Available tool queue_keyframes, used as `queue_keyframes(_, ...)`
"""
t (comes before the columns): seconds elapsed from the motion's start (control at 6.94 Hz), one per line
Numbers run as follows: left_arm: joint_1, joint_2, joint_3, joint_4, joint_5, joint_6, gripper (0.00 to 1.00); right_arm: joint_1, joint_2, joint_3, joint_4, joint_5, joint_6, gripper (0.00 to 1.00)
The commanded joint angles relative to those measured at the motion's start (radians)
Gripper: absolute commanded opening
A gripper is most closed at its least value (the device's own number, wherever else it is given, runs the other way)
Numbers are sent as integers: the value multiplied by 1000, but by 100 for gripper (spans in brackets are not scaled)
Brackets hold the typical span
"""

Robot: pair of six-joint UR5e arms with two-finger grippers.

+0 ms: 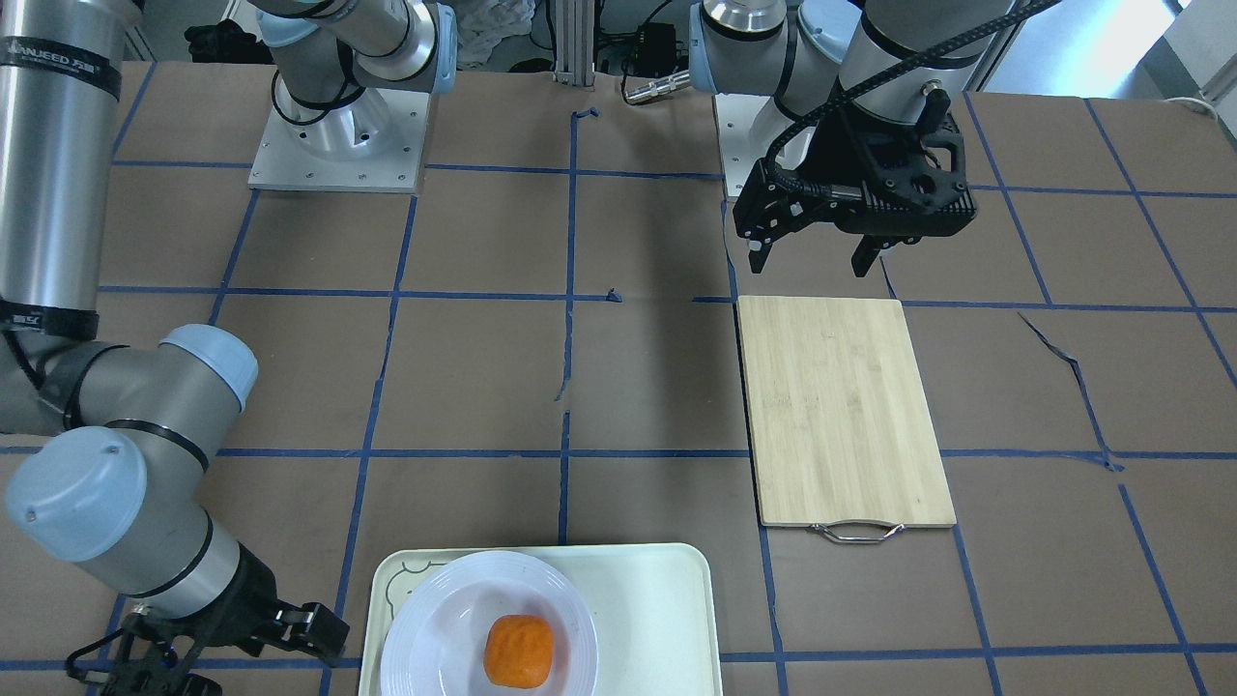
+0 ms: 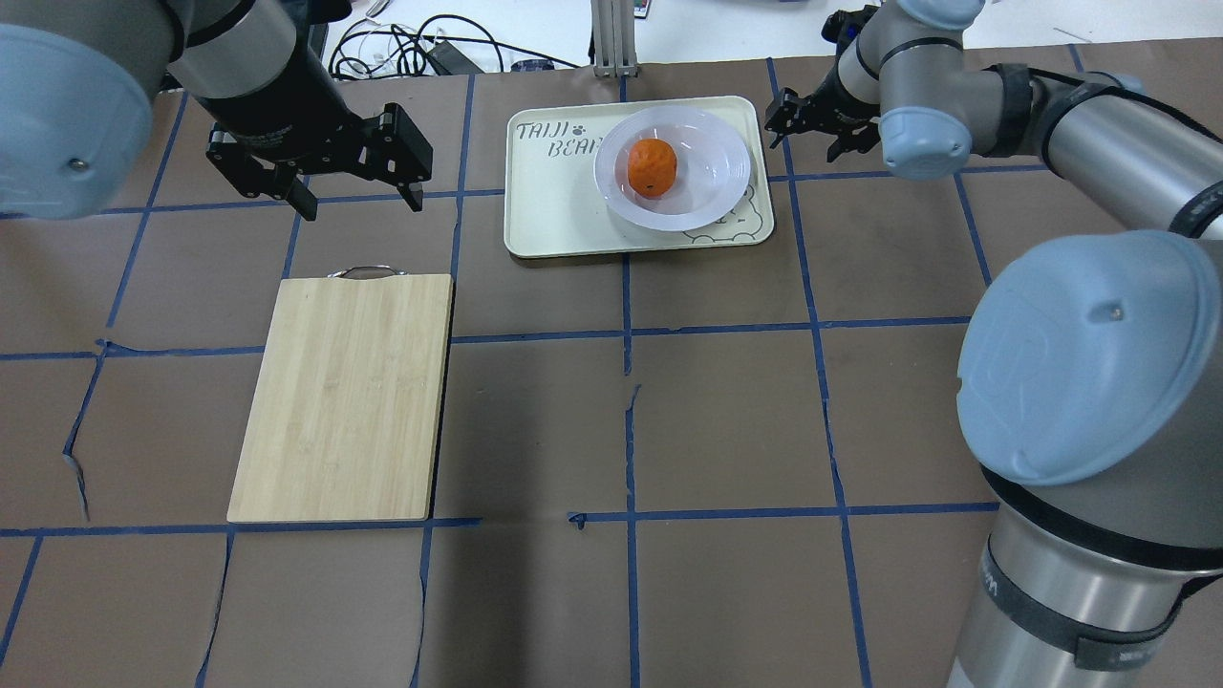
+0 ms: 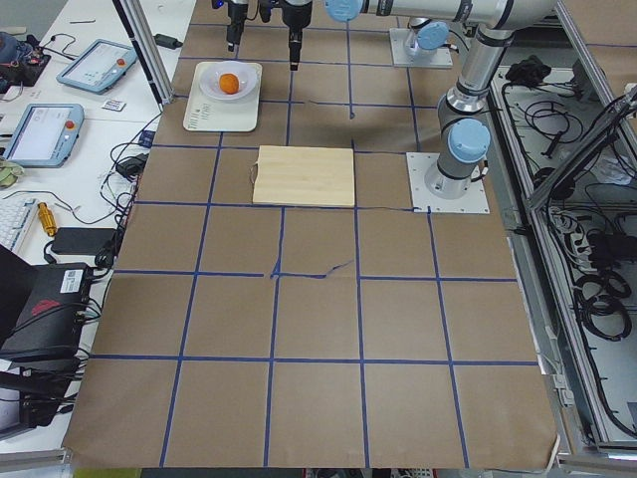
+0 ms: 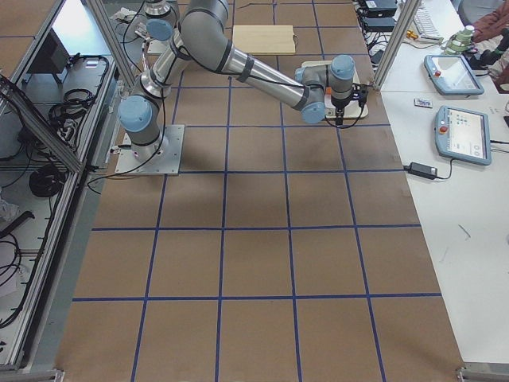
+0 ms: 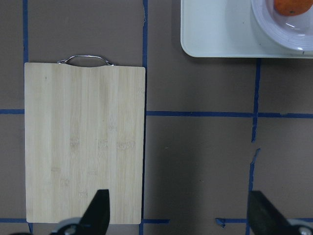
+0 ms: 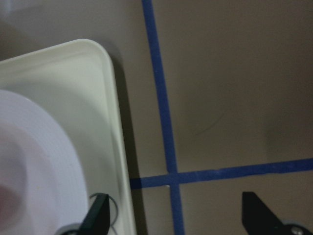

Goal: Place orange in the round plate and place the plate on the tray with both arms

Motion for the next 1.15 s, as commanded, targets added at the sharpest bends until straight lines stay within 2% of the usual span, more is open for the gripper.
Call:
queue_keyframes(0.0,0,0,0,0,0,0,100,-17,-108,-28,197,-217,-140,100)
queue_keyframes(0.14,0,0,0,0,0,0,100,-5,-199,-28,317,-236,-148,100)
queue_keyframes(0.43,0,0,0,0,0,0,100,97,-395,-25,616,-232,-145,100)
queue_keyframes(0.58,0,0,0,0,0,0,100,116,-476,-10,713,-227,-152,100)
queue_keyframes(0.72,0,0,0,0,0,2,100,115,-523,-7,851,-224,-254,100)
queue_keyframes(0.86,0,0,0,0,0,2,100,109,-550,-8,860,-219,-272,100)
queue_keyframes(1.01,0,0,0,0,0,2,100,109,-555,-8,822,-221,-267,100)
